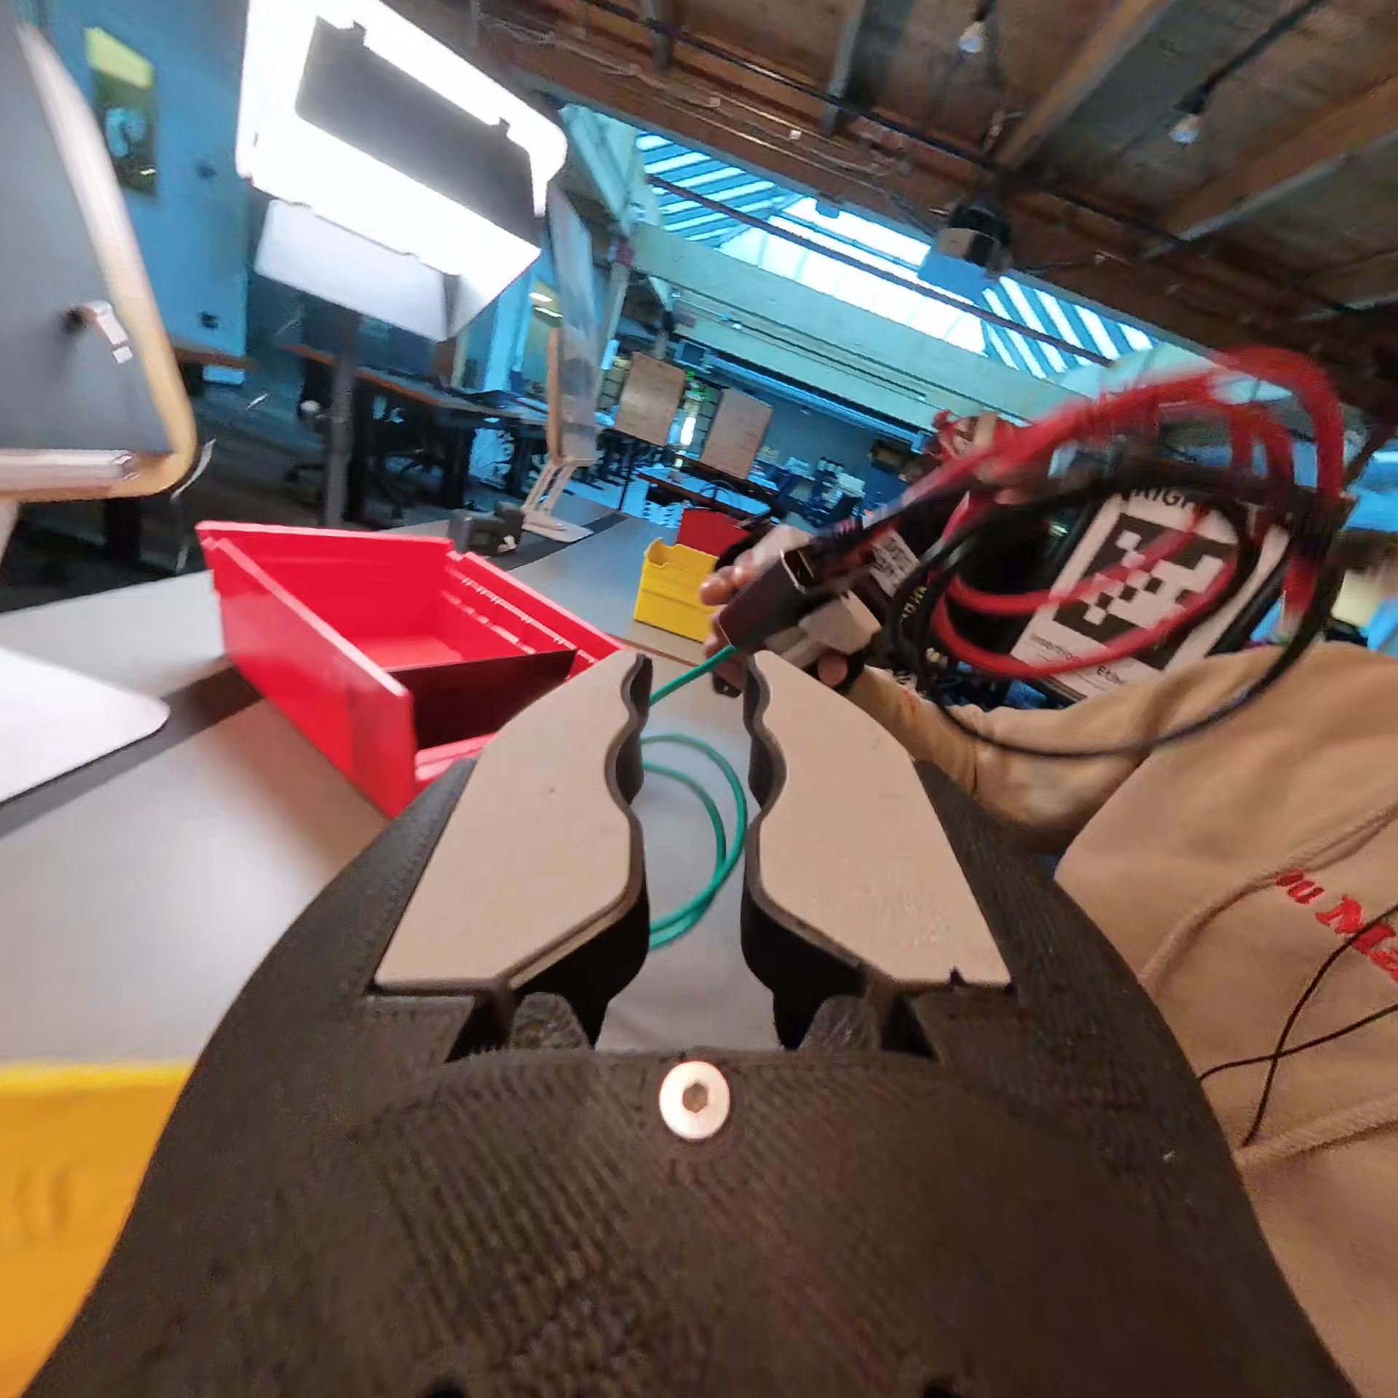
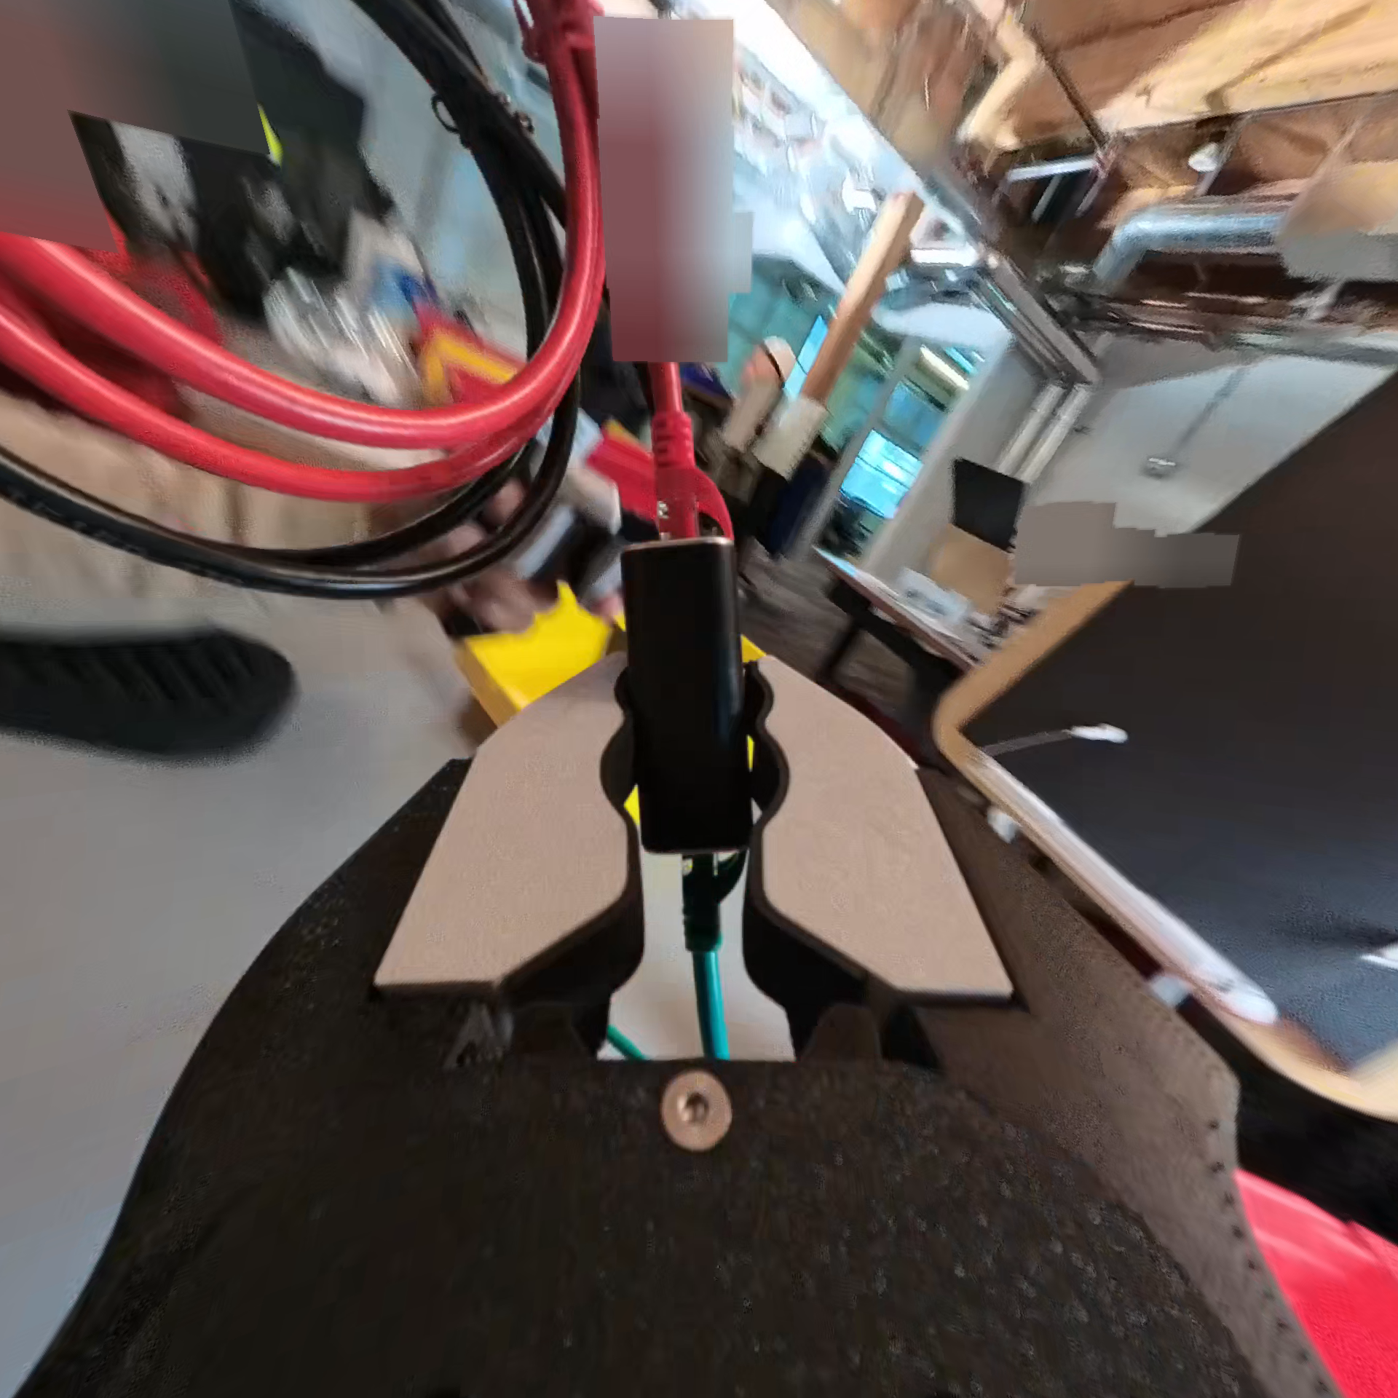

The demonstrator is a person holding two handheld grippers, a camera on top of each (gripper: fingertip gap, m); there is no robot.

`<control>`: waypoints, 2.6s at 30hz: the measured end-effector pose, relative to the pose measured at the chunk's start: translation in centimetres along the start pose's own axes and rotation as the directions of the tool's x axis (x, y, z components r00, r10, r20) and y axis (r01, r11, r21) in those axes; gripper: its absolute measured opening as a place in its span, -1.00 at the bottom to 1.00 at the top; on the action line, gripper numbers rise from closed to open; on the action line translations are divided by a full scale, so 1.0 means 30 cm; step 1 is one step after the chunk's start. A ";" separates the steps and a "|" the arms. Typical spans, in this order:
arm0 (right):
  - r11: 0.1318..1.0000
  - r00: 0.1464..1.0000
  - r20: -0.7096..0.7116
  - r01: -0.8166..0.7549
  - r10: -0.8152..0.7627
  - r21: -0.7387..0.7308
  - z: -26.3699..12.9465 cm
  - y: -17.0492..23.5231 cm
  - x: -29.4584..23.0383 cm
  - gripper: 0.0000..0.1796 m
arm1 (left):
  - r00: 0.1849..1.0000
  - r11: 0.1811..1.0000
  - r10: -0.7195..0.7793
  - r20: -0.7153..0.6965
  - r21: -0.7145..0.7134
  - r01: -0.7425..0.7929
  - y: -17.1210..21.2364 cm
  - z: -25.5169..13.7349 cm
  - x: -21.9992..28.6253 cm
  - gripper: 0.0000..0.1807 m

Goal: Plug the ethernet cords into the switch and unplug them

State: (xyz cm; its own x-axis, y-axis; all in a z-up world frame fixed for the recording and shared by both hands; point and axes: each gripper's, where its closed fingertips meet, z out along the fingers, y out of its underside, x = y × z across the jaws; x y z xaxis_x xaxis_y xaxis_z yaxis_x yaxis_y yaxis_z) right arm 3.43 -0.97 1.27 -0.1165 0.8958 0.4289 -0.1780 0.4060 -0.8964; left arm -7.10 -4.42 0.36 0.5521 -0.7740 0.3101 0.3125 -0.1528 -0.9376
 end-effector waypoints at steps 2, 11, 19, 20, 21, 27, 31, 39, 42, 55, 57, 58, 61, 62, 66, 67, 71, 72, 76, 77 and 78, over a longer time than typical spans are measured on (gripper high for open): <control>0.969 0.976 0.107 -0.204 0.190 0.137 0.035 -0.068 0.017 -0.71 | 0.995 0.995 0.092 -0.035 -0.026 -0.093 -0.008 0.081 0.034 -0.71; 0.641 0.592 0.360 -0.767 0.722 -0.026 0.149 0.007 -0.017 -0.73 | 0.978 0.976 0.194 -0.079 -0.089 -0.201 -0.006 0.272 0.084 -0.56; 0.563 0.535 0.201 -0.817 0.821 -0.123 0.163 0.139 0.017 -0.69 | 0.994 0.992 -0.110 0.007 -0.057 0.111 0.064 0.260 -0.040 -0.72; 0.568 0.539 0.208 -0.815 0.816 -0.113 0.155 0.134 0.023 -0.68 | 0.992 0.992 -0.125 -0.003 -0.021 0.124 0.051 0.255 -0.041 -0.73; 0.577 0.549 0.212 -0.810 0.808 -0.104 0.147 0.131 0.029 -0.67 | 0.989 0.989 -0.143 -0.020 0.020 0.144 0.033 0.248 -0.040 -0.72; 0.595 0.541 0.300 -0.794 0.786 -0.126 0.155 0.138 -0.043 -0.47 | 0.984 0.943 -0.176 -0.039 0.279 0.180 -0.084 0.184 -0.042 -0.73; 0.648 0.604 0.286 -0.756 0.744 -0.089 0.214 0.129 -0.103 -0.52 | 0.987 0.906 -0.148 -0.063 0.391 0.161 -0.121 0.161 -0.021 -0.72; 0.687 0.678 0.154 -0.727 0.718 -0.003 0.173 0.060 -0.003 -0.71 | 0.999 0.838 -0.021 -0.044 0.544 0.042 -0.116 0.170 0.031 -0.73; 0.697 0.686 0.172 -0.717 0.707 -0.009 0.159 0.037 -0.004 -0.73 | 0.999 0.837 -0.010 -0.050 0.546 0.036 -0.122 0.179 0.049 -0.73; 0.824 0.960 -0.106 -0.276 0.258 -0.495 -0.174 -0.185 0.323 -0.76 | 0.961 0.981 0.157 0.226 0.074 -0.178 0.035 0.086 0.009 -0.69; 0.763 0.976 -0.163 -0.214 0.143 -0.610 -0.236 -0.197 0.418 -0.77 | 0.954 0.983 0.166 0.250 0.035 -0.180 0.080 0.048 0.012 -0.68; 0.720 0.979 -0.187 -0.189 0.083 -0.667 -0.267 -0.196 0.469 -0.76 | 0.954 0.985 0.160 0.254 0.019 -0.170 0.099 0.032 0.018 -0.68; 0.542 0.975 -0.213 -0.144 -0.066 -0.828 -0.353 -0.161 0.610 -0.76 | 0.954 0.988 0.151 0.259 -0.002 -0.156 0.133 -0.004 0.038 -0.69; 0.479 0.972 -0.207 -0.129 -0.114 -0.868 -0.376 -0.143 0.655 -0.76 | 0.952 0.987 0.156 0.263 -0.007 -0.160 0.140 -0.013 0.043 -0.69; 0.184 0.959 -0.079 -0.028 -0.273 -0.983 -0.436 -0.027 0.803 -0.75 | 0.941 0.983 0.183 0.283 -0.020 -0.184 0.156 -0.032 0.041 -0.71; 0.099 0.952 -0.018 0.012 -0.306 -0.995 -0.443 0.013 0.834 -0.75 | 0.940 0.982 0.187 0.285 -0.027 -0.187 0.161 -0.032 0.037 -0.71; -0.170 0.923 0.223 0.177 -0.315 -0.970 -0.432 0.215 0.908 -0.75 | 0.929 0.978 0.211 0.303 -0.073 -0.198 0.201 -0.032 0.008 -0.72; -0.222 0.909 0.285 0.223 -0.304 -0.949 -0.424 0.271 0.919 -0.76 | 0.931 0.978 0.208 0.301 -0.080 -0.193 0.213 -0.032 0.004 -0.72; -0.316 0.889 0.415 0.345 -0.192 -0.884 -0.387 0.508 0.906 -0.76 | 0.935 0.981 0.187 0.301 -0.102 -0.163 0.259 -0.034 -0.016 -0.73; -0.315 0.895 0.421 0.361 -0.148 -0.878 -0.381 0.562 0.887 -0.75 | 0.935 0.981 0.186 0.302 -0.110 -0.159 0.268 -0.034 -0.019 -0.73; -0.313 0.900 0.420 0.368 -0.119 -0.876 -0.376 0.608 0.874 -0.75 | 0.935 0.980 0.188 0.301 -0.118 -0.159 0.274 -0.034 -0.021 -0.73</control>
State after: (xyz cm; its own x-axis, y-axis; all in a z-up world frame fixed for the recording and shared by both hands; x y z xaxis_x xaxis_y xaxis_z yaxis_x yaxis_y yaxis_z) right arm 8.14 31.97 -5.09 -0.4942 0.6818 0.5394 0.8686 0.3603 0.3403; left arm -5.67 -5.80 -7.72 0.8079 -0.5669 0.1610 0.1272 -0.0989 -0.9869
